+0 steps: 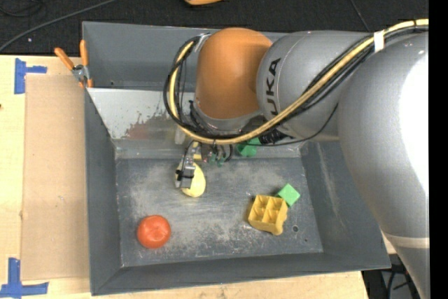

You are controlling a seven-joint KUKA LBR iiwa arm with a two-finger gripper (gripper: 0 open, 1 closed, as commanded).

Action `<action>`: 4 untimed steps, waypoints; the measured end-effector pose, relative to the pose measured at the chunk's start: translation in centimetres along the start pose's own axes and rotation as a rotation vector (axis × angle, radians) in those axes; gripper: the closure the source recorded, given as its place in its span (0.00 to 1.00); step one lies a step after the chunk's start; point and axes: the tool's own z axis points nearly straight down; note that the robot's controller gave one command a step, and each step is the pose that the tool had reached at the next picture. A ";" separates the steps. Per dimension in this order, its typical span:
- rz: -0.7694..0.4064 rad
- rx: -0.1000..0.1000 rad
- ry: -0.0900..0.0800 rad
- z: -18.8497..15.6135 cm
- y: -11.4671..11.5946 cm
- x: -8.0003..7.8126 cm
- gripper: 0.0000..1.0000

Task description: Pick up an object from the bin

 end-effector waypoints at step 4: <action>0.064 0.001 0.003 0.8 -3.3 1.1 0.00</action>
Offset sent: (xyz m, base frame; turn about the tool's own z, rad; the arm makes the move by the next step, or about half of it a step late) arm 0.0026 0.0007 0.0141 0.0096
